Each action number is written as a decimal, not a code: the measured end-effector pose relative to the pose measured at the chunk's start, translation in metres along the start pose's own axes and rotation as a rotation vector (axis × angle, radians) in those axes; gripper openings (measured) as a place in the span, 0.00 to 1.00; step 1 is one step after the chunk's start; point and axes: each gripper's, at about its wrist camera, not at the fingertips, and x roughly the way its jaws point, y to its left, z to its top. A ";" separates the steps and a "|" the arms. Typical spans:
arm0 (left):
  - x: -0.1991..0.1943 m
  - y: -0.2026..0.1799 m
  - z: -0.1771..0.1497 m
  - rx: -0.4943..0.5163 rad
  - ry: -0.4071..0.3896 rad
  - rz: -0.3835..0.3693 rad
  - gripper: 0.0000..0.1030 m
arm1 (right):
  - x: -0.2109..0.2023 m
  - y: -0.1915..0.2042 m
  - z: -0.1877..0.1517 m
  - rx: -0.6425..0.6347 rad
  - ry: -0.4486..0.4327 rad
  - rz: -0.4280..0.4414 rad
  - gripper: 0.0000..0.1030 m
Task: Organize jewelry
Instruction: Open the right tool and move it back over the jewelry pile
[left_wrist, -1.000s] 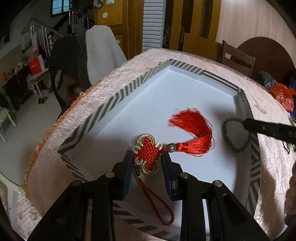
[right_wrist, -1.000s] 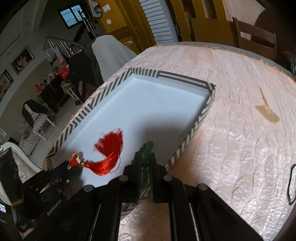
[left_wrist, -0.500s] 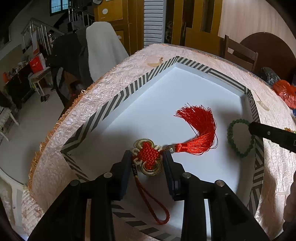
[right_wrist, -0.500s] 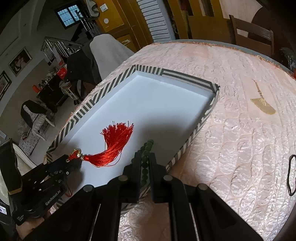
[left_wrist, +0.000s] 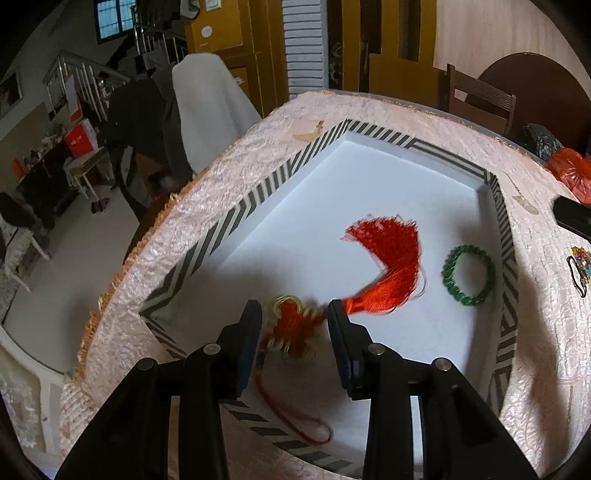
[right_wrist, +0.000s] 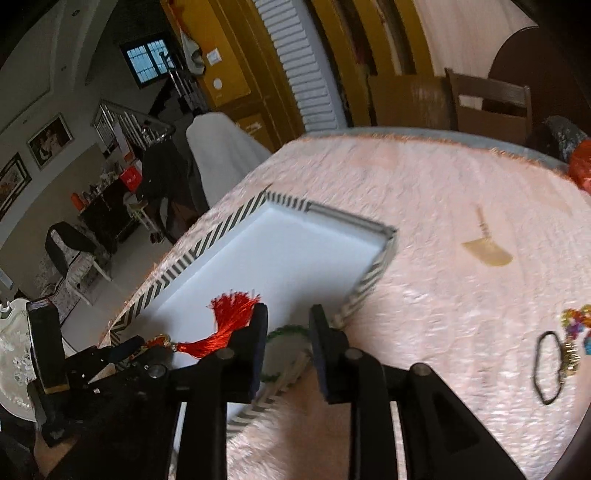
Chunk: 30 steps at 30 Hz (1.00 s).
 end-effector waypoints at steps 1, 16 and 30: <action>-0.002 -0.002 0.002 0.006 -0.004 0.002 0.42 | -0.007 -0.004 -0.002 0.000 -0.008 -0.006 0.24; -0.035 -0.150 0.033 0.161 -0.089 -0.249 0.53 | -0.132 -0.213 -0.112 0.288 -0.073 -0.497 0.29; -0.021 -0.359 0.004 0.456 0.004 -0.577 0.53 | -0.145 -0.251 -0.136 0.429 -0.110 -0.453 0.34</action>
